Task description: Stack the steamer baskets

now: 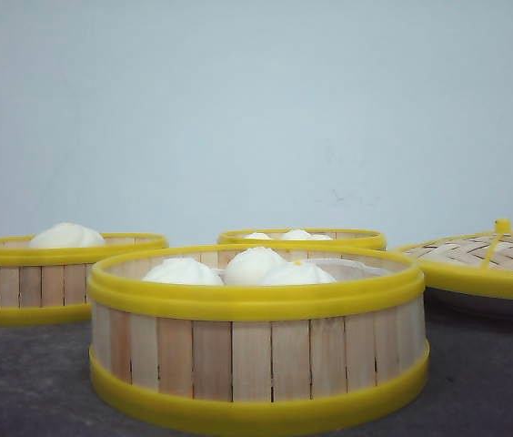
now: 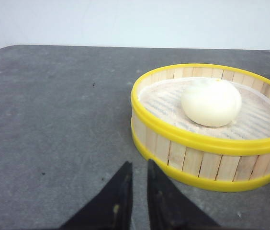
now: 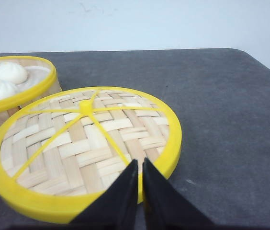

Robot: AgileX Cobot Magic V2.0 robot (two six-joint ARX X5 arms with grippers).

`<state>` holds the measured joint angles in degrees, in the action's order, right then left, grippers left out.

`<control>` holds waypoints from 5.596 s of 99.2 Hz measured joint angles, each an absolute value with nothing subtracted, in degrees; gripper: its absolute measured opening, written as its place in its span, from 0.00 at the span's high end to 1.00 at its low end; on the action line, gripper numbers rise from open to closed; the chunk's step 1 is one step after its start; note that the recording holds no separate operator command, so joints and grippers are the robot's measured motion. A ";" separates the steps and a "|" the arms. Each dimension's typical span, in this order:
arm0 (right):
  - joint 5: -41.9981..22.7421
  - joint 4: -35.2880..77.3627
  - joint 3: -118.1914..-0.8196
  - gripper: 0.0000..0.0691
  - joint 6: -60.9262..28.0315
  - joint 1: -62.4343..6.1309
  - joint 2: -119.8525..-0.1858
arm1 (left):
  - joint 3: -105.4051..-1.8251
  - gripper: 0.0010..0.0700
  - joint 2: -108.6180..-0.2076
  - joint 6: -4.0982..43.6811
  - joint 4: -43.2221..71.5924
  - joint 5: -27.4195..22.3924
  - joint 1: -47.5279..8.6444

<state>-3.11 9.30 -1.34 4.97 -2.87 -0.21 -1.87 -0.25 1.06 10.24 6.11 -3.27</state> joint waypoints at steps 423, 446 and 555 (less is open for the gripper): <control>16.84 6.28 -77.56 0.44 18.98 -9.19 -109.01 | -39.57 0.28 -31.70 13.50 22.55 -9.02 -12.32; 12.67 6.15 -79.77 0.44 19.35 -11.84 -113.62 | -39.59 0.28 -31.70 13.50 23.79 -9.02 -13.15; 0.19 6.66 -80.42 0.94 18.13 -15.64 -113.32 | -39.57 0.28 -31.70 13.50 25.12 -9.02 -13.96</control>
